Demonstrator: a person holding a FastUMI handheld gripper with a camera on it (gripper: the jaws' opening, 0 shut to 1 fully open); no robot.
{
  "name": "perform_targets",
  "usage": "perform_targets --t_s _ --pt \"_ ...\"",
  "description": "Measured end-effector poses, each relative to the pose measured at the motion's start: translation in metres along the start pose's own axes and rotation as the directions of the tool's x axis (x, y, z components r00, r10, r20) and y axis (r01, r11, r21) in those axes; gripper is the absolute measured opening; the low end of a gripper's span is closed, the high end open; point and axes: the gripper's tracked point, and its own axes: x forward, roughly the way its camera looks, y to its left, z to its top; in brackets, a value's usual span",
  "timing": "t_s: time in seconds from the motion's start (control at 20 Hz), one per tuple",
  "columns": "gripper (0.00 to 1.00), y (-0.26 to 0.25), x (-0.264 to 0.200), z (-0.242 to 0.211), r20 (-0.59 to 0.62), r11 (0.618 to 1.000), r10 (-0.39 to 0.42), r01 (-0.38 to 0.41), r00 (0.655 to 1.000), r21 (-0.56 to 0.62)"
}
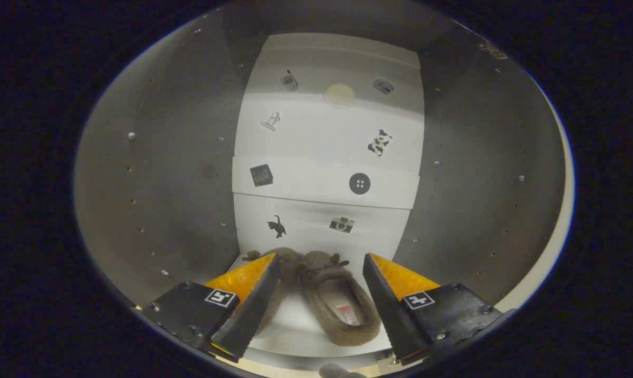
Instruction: Open the shoe cabinet door, grab the shoes and put them into the shoe cabinet, then close the shoe cabinet door.
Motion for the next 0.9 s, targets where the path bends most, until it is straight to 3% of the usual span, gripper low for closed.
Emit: perform_targets --t_s 0.15,0.3,0.65,0.9 --pt "1.00 0.002 -0.036 0.005 0.043 1.000 -0.003 0.002 0.999 0.011" --pt "1.00 0.012 -0.081 0.009 0.078 0.997 0.038 -0.043 0.996 0.064" --pt "1.00 0.013 -0.233 0.025 0.187 0.995 0.077 -0.086 0.979 0.042" --pt "1.00 0.014 -0.330 0.001 0.183 0.987 0.130 -0.145 0.974 0.071"
